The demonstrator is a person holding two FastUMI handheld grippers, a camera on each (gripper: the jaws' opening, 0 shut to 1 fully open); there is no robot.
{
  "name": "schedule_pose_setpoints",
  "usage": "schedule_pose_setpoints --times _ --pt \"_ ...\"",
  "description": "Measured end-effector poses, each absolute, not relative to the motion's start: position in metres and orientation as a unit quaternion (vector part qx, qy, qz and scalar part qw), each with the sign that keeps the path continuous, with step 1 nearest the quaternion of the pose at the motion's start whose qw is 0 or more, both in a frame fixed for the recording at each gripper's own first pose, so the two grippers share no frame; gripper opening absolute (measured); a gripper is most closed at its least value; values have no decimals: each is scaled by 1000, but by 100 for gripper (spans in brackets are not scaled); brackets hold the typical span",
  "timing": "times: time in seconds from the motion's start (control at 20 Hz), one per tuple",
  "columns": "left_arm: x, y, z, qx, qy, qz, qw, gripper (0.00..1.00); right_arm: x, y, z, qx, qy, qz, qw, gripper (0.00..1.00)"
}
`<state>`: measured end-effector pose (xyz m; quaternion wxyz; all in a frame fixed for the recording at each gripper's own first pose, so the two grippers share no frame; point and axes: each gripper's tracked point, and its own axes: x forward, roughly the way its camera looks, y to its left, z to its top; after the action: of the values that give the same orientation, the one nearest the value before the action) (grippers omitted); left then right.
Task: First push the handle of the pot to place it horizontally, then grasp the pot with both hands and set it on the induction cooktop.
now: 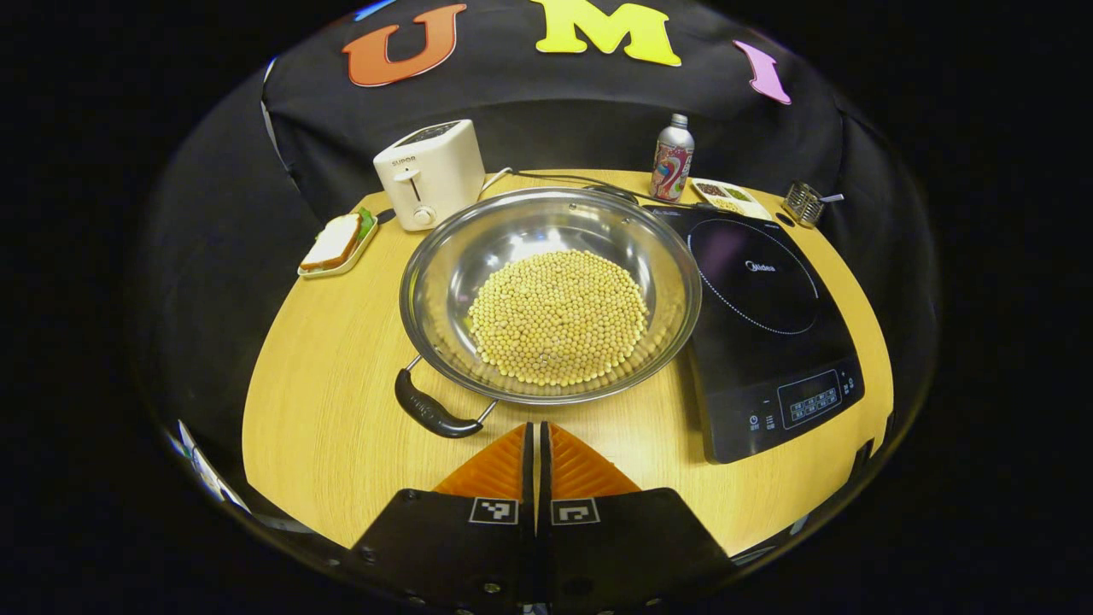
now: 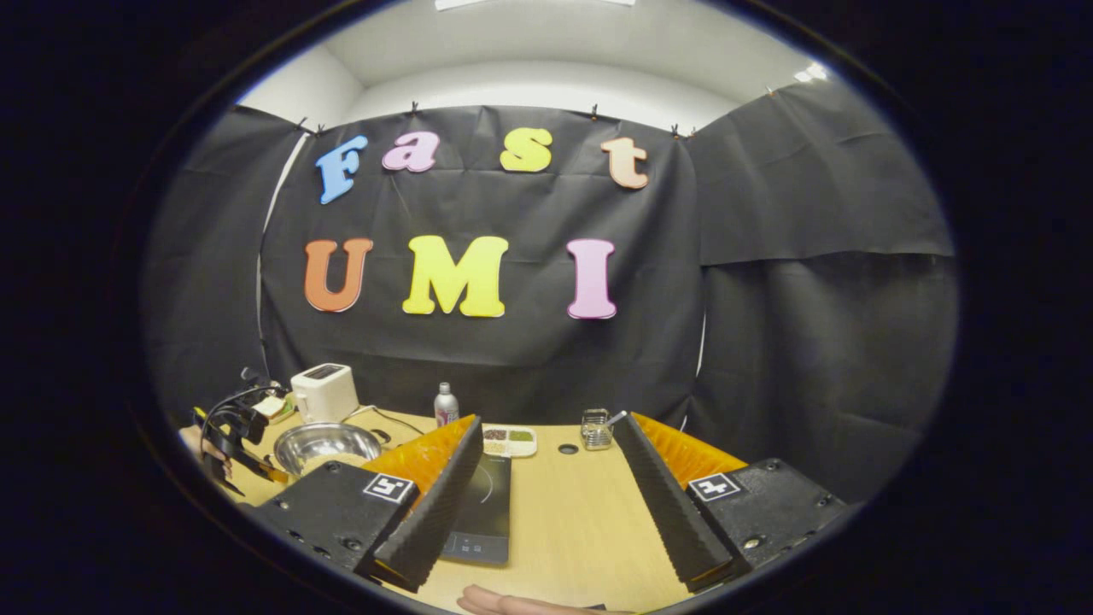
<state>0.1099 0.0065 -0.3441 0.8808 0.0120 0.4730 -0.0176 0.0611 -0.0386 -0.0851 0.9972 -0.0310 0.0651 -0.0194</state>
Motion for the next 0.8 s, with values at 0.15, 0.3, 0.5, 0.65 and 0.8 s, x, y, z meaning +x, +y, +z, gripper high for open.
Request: schedule_pose_setpoints --times 0.15,0.3,0.5,0.65,0.8 --pt "114 17 -358 6 487 -10 874 0 70 -39 -84 -34 64 -22 997 100" --pt "118 23 -368 -16 496 -7 868 0 75 -35 -82 -37 60 -17 997 99" --pt "122 38 -366 -21 491 12 871 0 80 -27 -83 -28 64 -12 997 99" --pt "125 47 -367 -28 490 14 871 0 82 -21 -76 -21 60 -9 998 99" --pt "129 59 -368 -37 490 28 870 10 85 -16 -67 -23 49 -12 998 100"
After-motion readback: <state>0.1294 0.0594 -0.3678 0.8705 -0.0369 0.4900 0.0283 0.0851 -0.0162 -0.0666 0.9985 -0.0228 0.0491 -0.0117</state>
